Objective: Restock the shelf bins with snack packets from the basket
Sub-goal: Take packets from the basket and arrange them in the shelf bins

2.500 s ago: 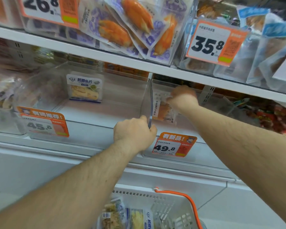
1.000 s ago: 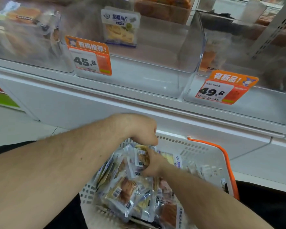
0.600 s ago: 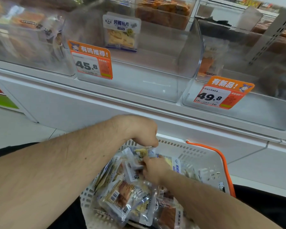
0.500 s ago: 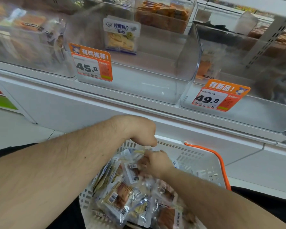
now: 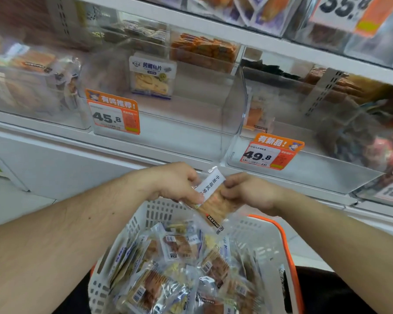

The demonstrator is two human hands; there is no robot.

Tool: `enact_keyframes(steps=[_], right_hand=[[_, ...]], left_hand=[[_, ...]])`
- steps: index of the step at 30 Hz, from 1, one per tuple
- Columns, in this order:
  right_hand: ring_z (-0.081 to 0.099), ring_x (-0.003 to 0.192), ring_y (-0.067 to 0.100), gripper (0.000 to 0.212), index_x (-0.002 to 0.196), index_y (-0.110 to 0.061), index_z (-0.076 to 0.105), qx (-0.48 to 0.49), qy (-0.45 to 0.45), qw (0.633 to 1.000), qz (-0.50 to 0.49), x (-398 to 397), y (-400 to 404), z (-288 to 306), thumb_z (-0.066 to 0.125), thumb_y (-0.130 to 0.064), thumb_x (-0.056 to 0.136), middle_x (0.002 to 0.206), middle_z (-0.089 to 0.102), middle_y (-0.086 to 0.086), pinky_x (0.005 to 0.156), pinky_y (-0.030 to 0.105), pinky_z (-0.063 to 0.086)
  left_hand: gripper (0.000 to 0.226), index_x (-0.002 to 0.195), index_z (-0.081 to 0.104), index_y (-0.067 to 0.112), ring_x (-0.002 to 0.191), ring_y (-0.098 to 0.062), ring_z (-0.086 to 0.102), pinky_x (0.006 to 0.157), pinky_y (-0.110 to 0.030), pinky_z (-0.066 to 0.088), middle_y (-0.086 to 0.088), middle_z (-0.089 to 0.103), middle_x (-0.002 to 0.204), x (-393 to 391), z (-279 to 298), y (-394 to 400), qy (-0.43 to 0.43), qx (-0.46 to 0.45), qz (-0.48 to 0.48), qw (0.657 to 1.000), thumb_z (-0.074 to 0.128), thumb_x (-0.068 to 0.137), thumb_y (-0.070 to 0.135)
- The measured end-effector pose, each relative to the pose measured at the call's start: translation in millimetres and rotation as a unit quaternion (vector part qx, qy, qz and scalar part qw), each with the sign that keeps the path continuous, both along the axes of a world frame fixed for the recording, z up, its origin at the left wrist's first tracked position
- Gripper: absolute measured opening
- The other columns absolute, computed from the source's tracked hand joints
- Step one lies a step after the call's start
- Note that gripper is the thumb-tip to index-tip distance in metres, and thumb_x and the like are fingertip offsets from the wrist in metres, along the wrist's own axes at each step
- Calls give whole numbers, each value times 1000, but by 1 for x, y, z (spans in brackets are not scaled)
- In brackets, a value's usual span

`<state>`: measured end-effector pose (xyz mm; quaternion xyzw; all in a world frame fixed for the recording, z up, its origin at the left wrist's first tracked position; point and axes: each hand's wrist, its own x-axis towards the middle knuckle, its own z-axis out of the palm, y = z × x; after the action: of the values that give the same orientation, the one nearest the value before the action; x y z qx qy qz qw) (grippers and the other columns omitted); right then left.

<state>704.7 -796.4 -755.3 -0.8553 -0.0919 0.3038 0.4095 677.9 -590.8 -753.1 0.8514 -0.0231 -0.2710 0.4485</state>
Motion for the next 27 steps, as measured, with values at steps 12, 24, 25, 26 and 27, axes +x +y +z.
enact_keyframes(steps=[12, 24, 25, 26, 27], right_hand=[[60, 96, 15, 38, 117, -26, 66, -310, -294, 904, -8, -33, -30, 75, 68, -49, 87, 103, 64, -11, 84, 30, 52], [59, 79, 21, 19, 74, -24, 55, -273, -372, 883, -82, -33, -47, 116, 69, -31, 85, 77, 60, -8, 64, 30, 45], [58, 77, 20, 21, 73, -24, 54, -273, -392, 874, -86, -32, -49, 124, 69, -32, 86, 76, 59, -9, 63, 29, 43], [57, 76, 19, 21, 74, -24, 54, -272, -419, 861, -91, -31, -51, 132, 68, -33, 86, 76, 58, -9, 64, 29, 42], [56, 76, 19, 19, 76, -24, 56, -269, -456, 843, -97, -29, -54, 138, 68, -34, 87, 77, 58, -7, 66, 29, 41]], left_hand=[[18, 99, 72, 30, 80, -9, 70, 76, -31, 56, 11, 75, 93, -24, 3, -40, -117, -60, 63, 989, 77, 85, 20], [11, 79, 68, 22, 64, -11, 58, 60, -26, 46, 13, 65, 70, -7, 43, -72, -265, -53, 71, 960, 76, 84, 28], [16, 84, 67, 23, 70, -12, 59, 63, -28, 46, 15, 63, 75, -2, 50, -72, -318, -3, 62, 946, 76, 83, 37], [22, 92, 65, 28, 76, -11, 59, 66, -29, 46, 17, 61, 83, 3, 57, -71, -371, 43, 52, 926, 74, 81, 45], [32, 102, 62, 30, 81, -11, 57, 69, -30, 46, 16, 58, 92, 8, 65, -71, -421, 74, 46, 903, 72, 79, 51]])
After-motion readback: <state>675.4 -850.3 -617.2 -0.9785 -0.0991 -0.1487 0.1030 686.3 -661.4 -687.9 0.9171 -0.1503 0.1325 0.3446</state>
